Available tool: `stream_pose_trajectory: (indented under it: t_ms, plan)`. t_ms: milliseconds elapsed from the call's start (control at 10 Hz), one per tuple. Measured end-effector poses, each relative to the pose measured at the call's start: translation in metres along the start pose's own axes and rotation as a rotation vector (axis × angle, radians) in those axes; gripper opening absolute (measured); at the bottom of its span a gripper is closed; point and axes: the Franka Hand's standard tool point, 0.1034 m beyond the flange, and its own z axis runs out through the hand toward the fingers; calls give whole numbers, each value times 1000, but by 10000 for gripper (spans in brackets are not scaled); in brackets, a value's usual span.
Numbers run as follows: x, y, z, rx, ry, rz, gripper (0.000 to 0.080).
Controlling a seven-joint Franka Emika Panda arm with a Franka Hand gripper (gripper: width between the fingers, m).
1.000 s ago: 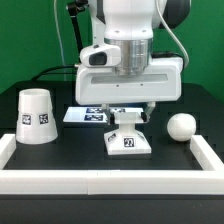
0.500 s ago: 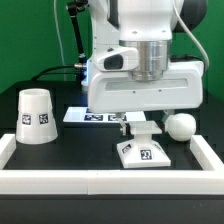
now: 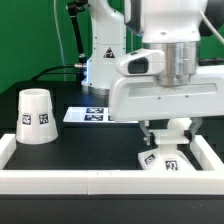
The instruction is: Assemble lamp
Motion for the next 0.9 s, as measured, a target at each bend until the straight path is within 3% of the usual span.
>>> stream_pose_trajectory:
  t_ms: [200,600,700,900]
  plan:
    - [11,-11,1,2,7,17,537]
    - [16,-11,1,1,11,36,537]
    - [16,-11,1,1,11,35,668]
    - [16,-11,1,1,11,35,690]
